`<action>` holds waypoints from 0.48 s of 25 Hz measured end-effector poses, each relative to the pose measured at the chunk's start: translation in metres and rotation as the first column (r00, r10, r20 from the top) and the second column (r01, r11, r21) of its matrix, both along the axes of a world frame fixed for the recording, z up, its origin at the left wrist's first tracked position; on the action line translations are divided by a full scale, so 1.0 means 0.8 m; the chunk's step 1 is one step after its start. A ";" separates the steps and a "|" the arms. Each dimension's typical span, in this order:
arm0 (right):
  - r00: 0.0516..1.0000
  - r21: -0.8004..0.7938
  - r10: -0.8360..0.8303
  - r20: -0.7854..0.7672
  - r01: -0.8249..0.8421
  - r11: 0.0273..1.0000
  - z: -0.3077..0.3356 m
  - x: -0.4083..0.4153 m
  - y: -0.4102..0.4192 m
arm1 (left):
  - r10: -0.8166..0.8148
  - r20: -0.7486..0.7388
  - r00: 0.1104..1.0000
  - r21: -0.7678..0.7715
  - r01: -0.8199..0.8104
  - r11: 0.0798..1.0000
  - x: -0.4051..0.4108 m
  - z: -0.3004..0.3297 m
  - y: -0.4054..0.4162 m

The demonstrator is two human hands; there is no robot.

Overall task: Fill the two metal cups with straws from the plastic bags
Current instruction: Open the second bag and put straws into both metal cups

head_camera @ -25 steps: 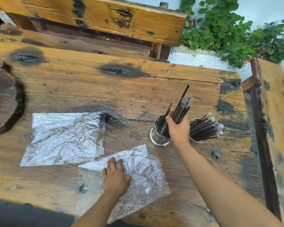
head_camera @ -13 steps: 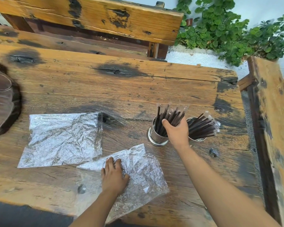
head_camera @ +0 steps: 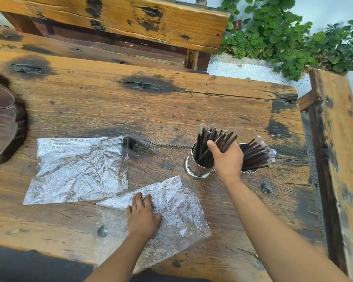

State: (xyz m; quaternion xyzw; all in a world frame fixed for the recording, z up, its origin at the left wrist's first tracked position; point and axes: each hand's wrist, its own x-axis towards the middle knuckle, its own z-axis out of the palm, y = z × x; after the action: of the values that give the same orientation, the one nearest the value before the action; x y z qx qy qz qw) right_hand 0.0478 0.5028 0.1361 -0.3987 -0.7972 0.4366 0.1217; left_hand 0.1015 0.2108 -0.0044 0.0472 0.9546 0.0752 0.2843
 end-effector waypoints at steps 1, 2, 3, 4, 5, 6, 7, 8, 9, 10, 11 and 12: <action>1.000 0.002 -0.006 0.009 0.006 1.000 -0.001 0.000 0.000 | 0.001 0.000 1.000 -0.002 -0.001 1.000 0.000 0.000 0.000; 1.000 -0.003 -0.015 0.024 0.015 1.000 -0.001 0.001 0.000 | 0.002 0.002 1.000 -0.002 -0.002 1.000 0.000 -0.001 0.000; 0.999 -0.006 -0.033 0.041 0.033 0.999 -0.001 0.002 0.000 | 0.003 0.003 1.000 -0.001 -0.003 1.000 0.001 -0.001 0.000; 0.996 0.000 -0.058 0.063 0.058 0.998 0.000 0.002 0.000 | 0.004 0.003 1.000 0.001 -0.004 1.000 0.001 -0.001 0.000; 0.993 0.023 -0.082 0.086 0.080 0.997 0.003 0.003 0.000 | 0.005 0.001 1.000 0.004 -0.005 1.000 0.001 -0.001 0.000; 0.990 0.041 -0.091 0.104 0.087 0.995 0.005 0.003 0.000 | 0.007 0.000 1.000 0.007 -0.007 1.000 0.000 0.000 0.001; 0.990 0.045 -0.083 0.111 0.079 0.996 0.005 0.004 0.001 | 0.009 0.003 1.000 0.010 -0.009 1.000 0.001 0.001 0.001; 0.991 0.037 -0.068 0.111 0.065 0.997 0.005 0.004 0.002 | 0.014 0.006 1.000 0.013 -0.014 1.000 0.001 0.002 0.001; 0.992 0.030 -0.054 0.110 0.051 0.998 0.005 0.005 0.004 | 0.017 0.009 1.000 0.016 -0.017 1.000 0.001 0.003 0.002; 0.993 0.027 -0.041 0.107 0.039 0.999 0.003 0.007 0.006 | 0.021 0.013 1.000 0.022 -0.021 1.000 0.001 0.004 0.002; 0.995 0.020 -0.026 0.094 0.024 1.000 0.002 0.009 0.007 | 0.026 0.013 1.000 0.028 -0.026 0.999 0.001 0.005 0.003; 0.997 0.007 -0.010 0.070 0.009 1.000 0.002 0.012 0.007 | 0.032 0.006 0.999 0.036 -0.032 0.999 0.001 0.006 0.004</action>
State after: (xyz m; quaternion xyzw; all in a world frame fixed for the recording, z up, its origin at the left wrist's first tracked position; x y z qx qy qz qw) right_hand 0.0571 0.5082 0.1377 -0.4172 -0.8006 0.4189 0.0971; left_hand 0.1025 0.2136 0.0006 0.0366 0.9530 0.0970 0.2848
